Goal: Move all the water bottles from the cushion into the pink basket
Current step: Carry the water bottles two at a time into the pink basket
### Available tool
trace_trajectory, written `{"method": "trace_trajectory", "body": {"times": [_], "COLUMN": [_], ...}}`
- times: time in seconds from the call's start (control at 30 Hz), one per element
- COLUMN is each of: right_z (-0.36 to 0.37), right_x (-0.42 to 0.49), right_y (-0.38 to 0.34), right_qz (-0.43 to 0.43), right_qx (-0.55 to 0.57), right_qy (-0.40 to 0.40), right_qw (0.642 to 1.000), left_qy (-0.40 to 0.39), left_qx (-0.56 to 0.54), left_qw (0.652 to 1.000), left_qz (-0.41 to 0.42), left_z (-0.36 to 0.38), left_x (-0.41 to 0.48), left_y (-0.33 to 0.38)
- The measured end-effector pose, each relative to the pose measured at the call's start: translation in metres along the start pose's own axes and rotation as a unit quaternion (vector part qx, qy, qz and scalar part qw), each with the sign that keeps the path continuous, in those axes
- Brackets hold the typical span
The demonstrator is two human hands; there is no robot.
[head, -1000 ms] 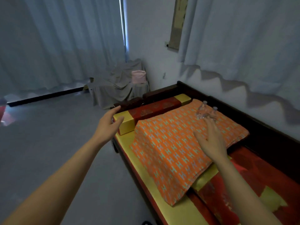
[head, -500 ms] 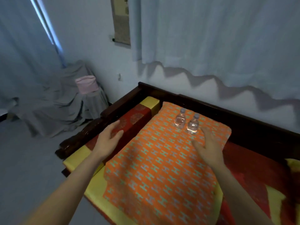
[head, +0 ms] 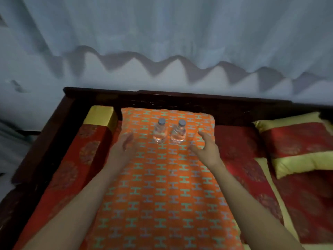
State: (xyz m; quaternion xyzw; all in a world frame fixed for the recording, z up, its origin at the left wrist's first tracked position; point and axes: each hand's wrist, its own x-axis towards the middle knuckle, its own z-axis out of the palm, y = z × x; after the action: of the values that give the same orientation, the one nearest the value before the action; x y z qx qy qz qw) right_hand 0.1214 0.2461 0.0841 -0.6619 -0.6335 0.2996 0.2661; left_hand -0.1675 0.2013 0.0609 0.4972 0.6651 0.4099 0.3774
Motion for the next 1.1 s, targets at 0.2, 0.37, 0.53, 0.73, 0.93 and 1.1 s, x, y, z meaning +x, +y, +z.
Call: {"method": "trace_trajectory", "body": {"times": [0.2,0.37,0.53,0.73,0.93,1.1], "right_z": [0.031,0.061,0.080,0.092,0.095,0.082], "right_x": [0.045,0.079,0.103,0.116,0.116,0.109], "right_y": [0.021,0.031,0.034,0.040,0.045,0.051], "right_qz": [0.052,0.045,0.019,-0.001,0.003,-0.004], "right_qx": [0.101,0.128,0.149,0.177,0.193,0.213], "right_qy": [-0.014,-0.046,-0.063,-0.069,-0.053,-0.038], "right_qw": [0.993,0.990,0.987,0.982,0.980,0.976], "left_qy": [-0.039,-0.097,-0.151,-0.152,-0.152,-0.150], "left_qx": [-0.023,0.004,-0.018,-0.026,-0.057,-0.068], "left_qw": [0.999,0.995,0.988,0.988,0.986,0.985], "left_qz": [-0.012,0.015,0.003,-0.018,-0.040,-0.042], "left_z": [0.046,0.077,0.099,0.105,0.103,0.102], "left_x": [0.068,0.116,0.144,0.153,0.148,0.136], "left_y": [-0.011,-0.015,-0.015,-0.026,-0.026,-0.019]}}
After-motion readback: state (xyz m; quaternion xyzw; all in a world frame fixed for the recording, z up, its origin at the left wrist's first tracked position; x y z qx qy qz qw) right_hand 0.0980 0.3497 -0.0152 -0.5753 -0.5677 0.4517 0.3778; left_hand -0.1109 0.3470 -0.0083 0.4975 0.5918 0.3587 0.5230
